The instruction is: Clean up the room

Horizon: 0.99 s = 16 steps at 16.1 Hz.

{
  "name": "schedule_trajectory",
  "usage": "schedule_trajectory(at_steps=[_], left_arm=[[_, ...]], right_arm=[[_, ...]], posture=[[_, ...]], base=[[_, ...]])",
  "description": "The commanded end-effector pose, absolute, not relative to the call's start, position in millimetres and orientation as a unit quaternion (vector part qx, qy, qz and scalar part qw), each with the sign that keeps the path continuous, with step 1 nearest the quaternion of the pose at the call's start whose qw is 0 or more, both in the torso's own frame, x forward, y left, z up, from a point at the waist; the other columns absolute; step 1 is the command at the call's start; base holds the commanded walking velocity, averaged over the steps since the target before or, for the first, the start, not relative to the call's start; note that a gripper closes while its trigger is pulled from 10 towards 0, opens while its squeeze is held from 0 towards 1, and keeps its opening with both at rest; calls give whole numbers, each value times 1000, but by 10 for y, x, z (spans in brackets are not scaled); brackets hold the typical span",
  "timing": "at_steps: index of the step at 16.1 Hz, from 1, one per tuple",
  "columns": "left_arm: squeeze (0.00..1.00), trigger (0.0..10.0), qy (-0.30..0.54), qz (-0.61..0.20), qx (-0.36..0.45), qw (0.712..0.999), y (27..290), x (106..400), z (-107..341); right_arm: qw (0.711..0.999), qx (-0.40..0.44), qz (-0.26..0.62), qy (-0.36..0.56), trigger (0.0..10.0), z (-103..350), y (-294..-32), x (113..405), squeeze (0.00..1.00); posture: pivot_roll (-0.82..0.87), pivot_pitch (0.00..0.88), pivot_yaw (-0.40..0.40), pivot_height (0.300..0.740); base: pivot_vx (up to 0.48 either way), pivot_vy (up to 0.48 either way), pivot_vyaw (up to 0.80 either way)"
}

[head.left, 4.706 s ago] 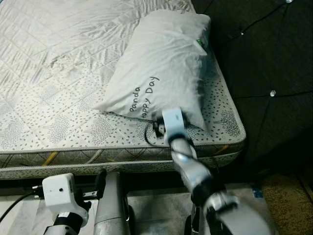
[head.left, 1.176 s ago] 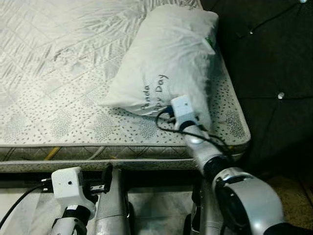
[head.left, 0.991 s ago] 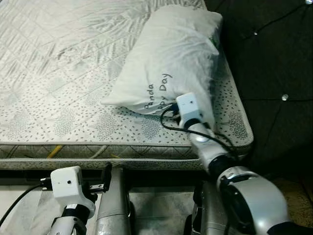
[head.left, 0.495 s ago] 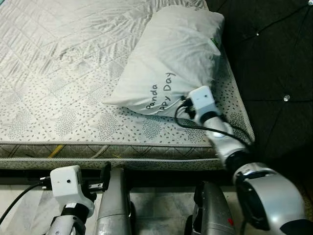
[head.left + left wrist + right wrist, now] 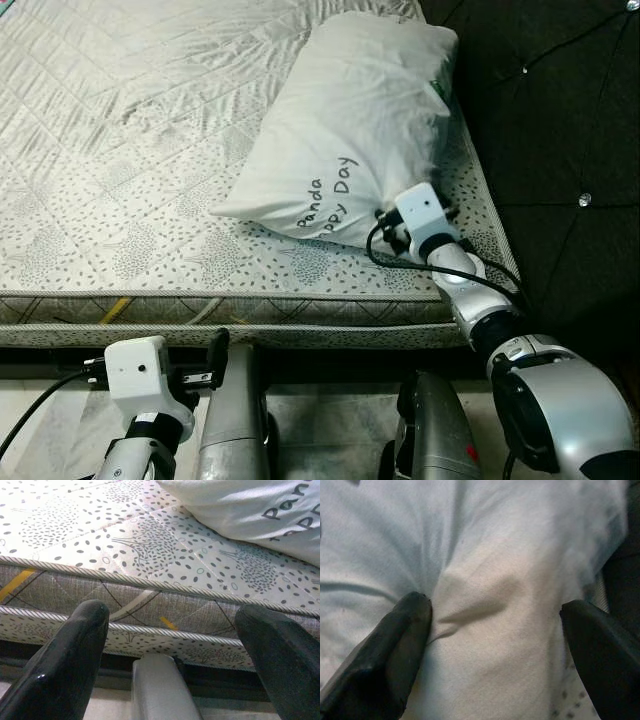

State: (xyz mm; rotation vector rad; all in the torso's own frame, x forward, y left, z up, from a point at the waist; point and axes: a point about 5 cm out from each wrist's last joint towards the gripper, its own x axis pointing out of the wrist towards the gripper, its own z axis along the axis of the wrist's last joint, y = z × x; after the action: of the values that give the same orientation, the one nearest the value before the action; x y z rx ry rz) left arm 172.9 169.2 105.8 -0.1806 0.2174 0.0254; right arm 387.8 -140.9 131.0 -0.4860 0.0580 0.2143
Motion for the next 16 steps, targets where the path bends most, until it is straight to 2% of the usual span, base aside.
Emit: schedule_trajectory(at_steps=[1, 2, 3, 4, 5, 9, 16], left_arm=[[0, 10000, 122, 20, -88, 988, 1726, 1697, 1000], [0, 10000, 122, 19, -89, 988, 1723, 1698, 999], [0, 10000, 122, 18, -89, 988, 1719, 1701, 996], [0, 10000, 122, 16, -89, 988, 1717, 1707, 994], [0, 10000, 122, 15, -89, 988, 1718, 1712, 996], [0, 10000, 120, 15, -88, 989, 1723, 1726, 1003], [0, 10000, 118, 14, -89, 989, 1715, 1731, 1004]], right_arm=[[958, -245, 118, 96, 10000, 1054, -1456, 3785, 965], [955, -244, 127, 112, 10000, 1005, -1429, 3768, 0], [955, -232, 133, 131, 10000, 955, -1397, 3749, 0], [950, -226, 145, 161, 9373, 868, -1353, 3712, 0], [948, -222, 149, 171, 0, 836, -1324, 3696, 0], [945, -205, 169, 189, 0, 770, -1230, 3656, 0], [945, -206, 170, 189, 0, 767, -1213, 3654, 0]], posture=[[221, 176, 10, 565], [221, 176, 10, 565], [221, 174, 12, 565], [223, 171, 11, 565], [224, 169, 11, 565], [227, 164, 10, 565], [223, 165, 9, 565]], base=[[0, 0, 0], [0, 0, 0], [0, 0, 0], [0, 0, 0], [0, 0, 0], [0, 0, 0], [0, 0, 0]])
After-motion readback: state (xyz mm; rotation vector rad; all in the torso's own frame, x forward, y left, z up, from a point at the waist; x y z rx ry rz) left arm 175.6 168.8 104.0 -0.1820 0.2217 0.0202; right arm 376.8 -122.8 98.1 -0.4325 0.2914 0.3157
